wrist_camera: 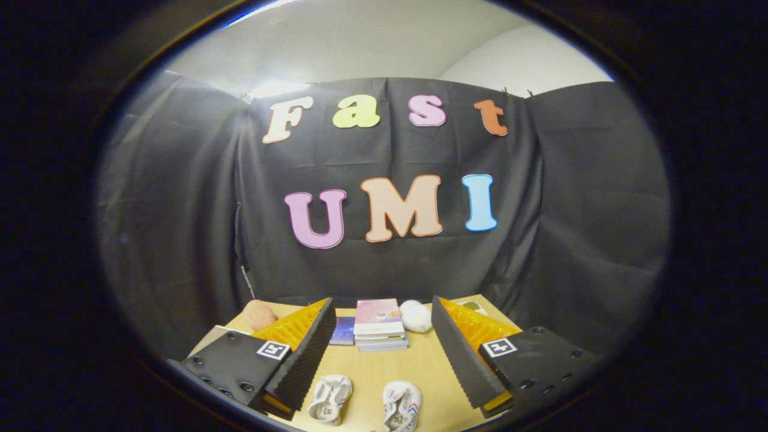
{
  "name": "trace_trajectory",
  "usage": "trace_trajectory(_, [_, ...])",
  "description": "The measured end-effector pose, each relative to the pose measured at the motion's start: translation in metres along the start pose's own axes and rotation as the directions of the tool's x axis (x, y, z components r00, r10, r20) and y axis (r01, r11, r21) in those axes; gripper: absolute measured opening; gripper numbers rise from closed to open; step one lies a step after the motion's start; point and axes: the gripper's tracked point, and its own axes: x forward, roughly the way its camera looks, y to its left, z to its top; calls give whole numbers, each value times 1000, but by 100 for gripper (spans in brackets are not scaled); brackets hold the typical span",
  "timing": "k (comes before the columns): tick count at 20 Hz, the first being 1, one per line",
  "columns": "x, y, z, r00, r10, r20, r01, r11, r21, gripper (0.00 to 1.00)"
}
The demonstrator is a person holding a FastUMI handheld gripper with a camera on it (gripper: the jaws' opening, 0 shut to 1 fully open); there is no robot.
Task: Open the storage box then place both shoes into the box .Put the left shoe in first, then the right shoe, with the right side of both shoes facing outward in a uniform manner.
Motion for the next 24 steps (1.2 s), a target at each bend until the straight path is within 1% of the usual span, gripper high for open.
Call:
trace_trajectory(3, [-6, 6, -7, 1000, 15, -1, -15, 999, 37, 98])
trace_trajectory(8, [-15, 13, -21, 1000, 28, -11, -27, 991, 134, 98])
trace_trajectory(10, [-16, 18, -31, 999, 41, -17, -37, 981, 193, 98])
trace_trajectory(12, [-17, 26, -44, 998, 65, -24, -56, 963, 265, 98])
trace_trajectory(14, [-19, 39, -63, 994, 103, -40, -83, 933, 351, 98])
trace_trajectory(19, [-26, 64, -117, 979, 173, -103, -99, 858, 504, 98])
trace_trajectory(20, [-25, 71, -124, 975, 193, -107, -106, 834, 541, 98])
trace_trajectory(21, [-29, 81, -132, 971, 216, -103, -116, 802, 586, 98])
trace_trajectory(24, [-34, 105, -163, 958, 273, -93, -124, 683, 720, 98])
